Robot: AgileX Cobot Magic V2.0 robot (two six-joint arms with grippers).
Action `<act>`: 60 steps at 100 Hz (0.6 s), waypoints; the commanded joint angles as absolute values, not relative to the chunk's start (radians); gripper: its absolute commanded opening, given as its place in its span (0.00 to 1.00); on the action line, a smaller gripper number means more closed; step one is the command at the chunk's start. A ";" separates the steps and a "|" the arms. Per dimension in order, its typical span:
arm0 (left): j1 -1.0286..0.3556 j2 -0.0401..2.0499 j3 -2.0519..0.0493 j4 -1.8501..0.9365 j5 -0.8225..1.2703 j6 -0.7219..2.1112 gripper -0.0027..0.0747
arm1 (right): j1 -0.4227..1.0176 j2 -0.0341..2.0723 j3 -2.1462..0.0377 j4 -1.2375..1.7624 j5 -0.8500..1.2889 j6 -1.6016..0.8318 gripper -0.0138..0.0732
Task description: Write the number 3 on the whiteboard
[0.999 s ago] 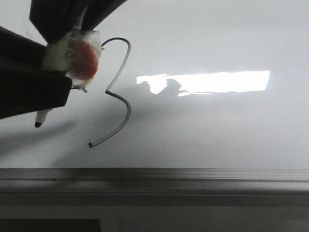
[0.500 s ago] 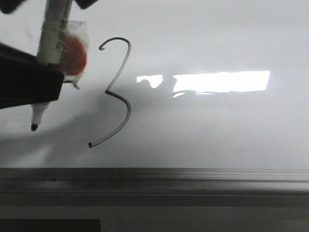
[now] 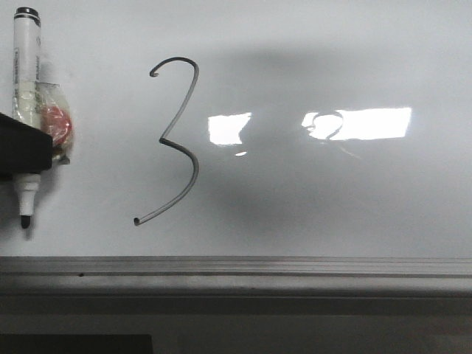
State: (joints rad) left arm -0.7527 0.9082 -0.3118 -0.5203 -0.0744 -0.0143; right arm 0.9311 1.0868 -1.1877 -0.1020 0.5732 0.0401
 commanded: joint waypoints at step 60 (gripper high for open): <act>-0.747 0.831 -0.345 -0.499 -0.097 -0.013 0.63 | 0.926 1.032 -1.209 -0.154 0.630 0.031 0.61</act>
State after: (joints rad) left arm -0.7525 0.8800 -0.3287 -0.5163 -0.0829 -0.0163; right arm 0.9312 1.0704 -1.1877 -0.1223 0.6703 0.0383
